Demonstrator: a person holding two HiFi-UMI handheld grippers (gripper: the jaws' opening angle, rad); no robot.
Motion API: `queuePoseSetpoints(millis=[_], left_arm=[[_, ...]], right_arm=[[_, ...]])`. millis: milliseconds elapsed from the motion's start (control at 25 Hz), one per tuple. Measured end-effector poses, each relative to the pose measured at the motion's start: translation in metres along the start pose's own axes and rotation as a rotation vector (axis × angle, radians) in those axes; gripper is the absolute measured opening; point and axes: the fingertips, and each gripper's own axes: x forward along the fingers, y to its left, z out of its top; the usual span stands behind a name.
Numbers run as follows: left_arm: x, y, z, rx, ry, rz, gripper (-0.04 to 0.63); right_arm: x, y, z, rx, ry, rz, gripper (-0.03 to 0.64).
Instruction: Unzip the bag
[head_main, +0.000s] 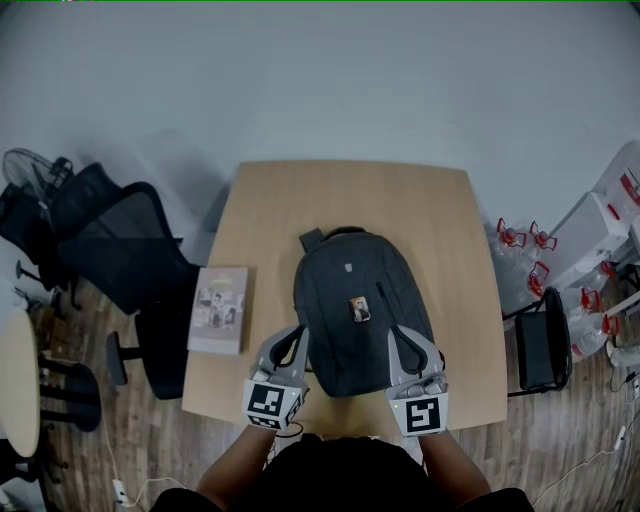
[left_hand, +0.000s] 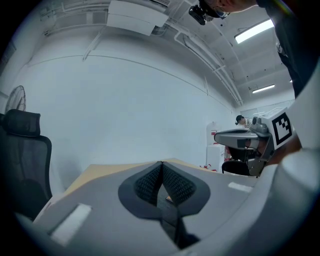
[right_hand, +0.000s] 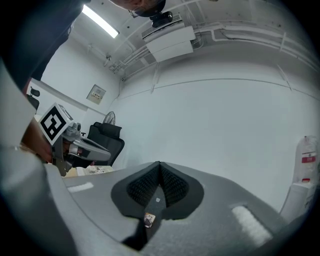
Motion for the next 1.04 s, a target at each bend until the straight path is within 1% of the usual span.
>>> queuePoseSetpoints(millis=[120,280,400,600,680,880,1040], left_arm=[[-0.0011,-0.0009,-0.0037,0.004,0.001,-0.001,0.017],[-0.0035,-0.0018,-0.0046,0.008,0.001,0.001,0.017],[-0.0046,-0.0024,-0.0054,0.01,0.0,0.004,0.017],[-0.0051,-0.0013,-0.004,0.017,-0.005,0.013,0.017],[-0.0056,-0.0008,-0.0039,0.022,-0.004,0.016,0.017],[-0.0035,-0.0007,-0.0066,0.02,0.011,0.017,0.017],[-0.0049,-0.0013,-0.0097,0.02,0.019,0.018,0.017]], right_arm=[[-0.0004,0.0004,-0.0022,-0.005,0.017,-0.003,0.002],[-0.0001,-0.0004,-0.0001,0.001,0.005,-0.018,0.002],[-0.0012,-0.0002,-0.0034,-0.007,0.031,-0.015,0.002],[-0.0005,-0.0012,-0.0017,0.006,0.014,-0.017,0.002],[-0.001,-0.0013,-0.0034,0.003,0.023,-0.019,0.002],[-0.0006,-0.0039,-0.0066,0.01,0.035,-0.029,0.002],[-0.0016,-0.0026,-0.0058,0.031,0.017,-0.031,0.002]])
